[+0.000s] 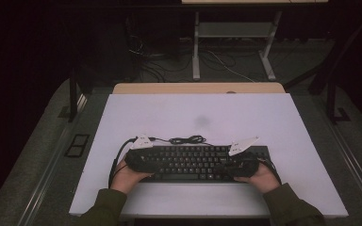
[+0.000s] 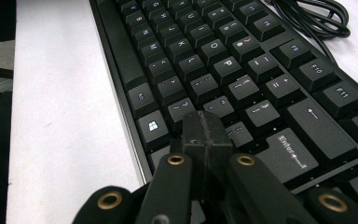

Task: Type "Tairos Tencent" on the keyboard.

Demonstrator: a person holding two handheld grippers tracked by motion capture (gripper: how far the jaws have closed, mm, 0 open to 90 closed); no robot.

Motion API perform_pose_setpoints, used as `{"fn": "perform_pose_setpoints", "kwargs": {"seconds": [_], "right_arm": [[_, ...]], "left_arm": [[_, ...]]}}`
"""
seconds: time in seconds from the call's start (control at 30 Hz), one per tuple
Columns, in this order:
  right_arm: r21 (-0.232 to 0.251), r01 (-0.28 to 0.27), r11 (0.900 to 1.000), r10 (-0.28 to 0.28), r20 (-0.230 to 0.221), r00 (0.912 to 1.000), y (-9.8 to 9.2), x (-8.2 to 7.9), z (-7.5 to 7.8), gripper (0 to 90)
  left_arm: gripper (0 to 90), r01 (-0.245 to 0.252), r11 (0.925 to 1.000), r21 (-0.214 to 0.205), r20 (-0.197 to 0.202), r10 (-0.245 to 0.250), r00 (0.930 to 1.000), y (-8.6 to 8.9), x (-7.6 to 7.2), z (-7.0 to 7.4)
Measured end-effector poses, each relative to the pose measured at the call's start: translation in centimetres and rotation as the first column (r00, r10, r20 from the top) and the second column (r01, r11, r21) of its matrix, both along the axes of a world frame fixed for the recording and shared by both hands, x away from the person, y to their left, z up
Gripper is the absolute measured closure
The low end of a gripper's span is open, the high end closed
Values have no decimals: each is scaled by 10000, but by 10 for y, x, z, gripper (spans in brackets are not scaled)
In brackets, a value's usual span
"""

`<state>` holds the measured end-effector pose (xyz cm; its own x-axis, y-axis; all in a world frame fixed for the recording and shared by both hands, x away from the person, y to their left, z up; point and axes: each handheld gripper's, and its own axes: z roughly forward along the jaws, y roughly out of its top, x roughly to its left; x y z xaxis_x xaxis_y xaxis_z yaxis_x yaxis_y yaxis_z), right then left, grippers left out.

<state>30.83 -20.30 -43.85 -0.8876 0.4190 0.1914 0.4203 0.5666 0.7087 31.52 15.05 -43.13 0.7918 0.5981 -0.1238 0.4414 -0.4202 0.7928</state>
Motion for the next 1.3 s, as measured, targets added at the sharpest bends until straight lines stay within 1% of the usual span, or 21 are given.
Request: {"fn": "perform_pose_setpoints", "kwargs": {"seconds": [0.07, 0.17, 0.3, 0.37, 0.4, 0.53, 0.63, 0.7, 0.77, 0.87, 0.93, 1.0, 1.1, 1.13, 1.23, 1.3], "right_arm": [[26, -36, 10000, 36, 1, 10000, 0, 1, 1, 894], [272, 16, 9996, -17, 41, 10000, -2, 1, 5, 883], [519, 156, 9985, -163, 120, 9998, -4, 2, 9, 830], [718, 284, 9970, -292, 101, 9995, -5, 3, 9, 784], [740, 307, 9968, -313, 70, 9995, -5, 4, 10, 756], [959, 547, 9939, -552, 30, 9985, -4, 6, 9, 618], [1167, 745, 9904, -751, 9, 9972, 0, 8, 9, 524], [1322, 829, 9877, -830, -45, 9965, 2, 9, 9, 480], [1447, 838, 9859, -849, 11, 9964, 5, 11, 9, 434], [1589, 943, 9828, -944, -72, 9955, 8, 13, 9, 374], [1625, 937, 9823, -950, 4, 9955, 10, 14, 9, 356], [1724, 1053, 9794, -1060, -54, 9944, 11, 14, 9, 331], [1857, 1124, 9762, -1165, 111, 9931, 14, 17, 8, 299], [1888, 1205, 9746, -1256, 148, 9920, 15, 17, 8, 293], [1980, 1236, 9724, -1289, 142, 9916, 17, 18, 8, 282], [2024, 1254, 9712, -1328, 235, 9909, 18, 19, 8, 278]], "left_arm": [[328, 14, 10000, -46, -25, -14, 10000, 1, -1, 0], [324, 48, 10000, -68, -37, -49, 10000, 1, -1, 0], [315, 73, 10000, -44, -1, -73, 10000, 2, -2, -1], [307, 69, 10000, -57, 12, -69, 10000, 1, -2, -1], [304, 74, 9999, -76, 3, -74, 10000, 1, -3, -1], [298, 117, 9999, -40, 25, -117, 9999, 2, -4, -1], [298, 58, 10000, -69, -29, -58, 10000, 1, -4, -1], [299, 54, 9999, -100, -22, -54, 10000, 1, -5, -1], [299, 62, 9999, -89, 17, -62, 10000, 1, -6, 0], [305, 34, 10000, -88, 13, -34, 10000, 1, -6, -1], [311, 3, 10000, -72, 5, -3, 10000, 1, -6, -1], [322, -14, 10000, -98, 39, 14, 10000, 2, -6, -1], [337, -88, 9999, -139, 95, 89, 9999, 2, -6, 0], [346, -82, 9999, -118, 92, 83, 9999, 3, -6, 0], [371, -157, 9998, -118, 142, 158, 9998, 3, -6, 1], [403, -201, 9998, -48, 180, 202, 9996, 4, -6, 1]]}}
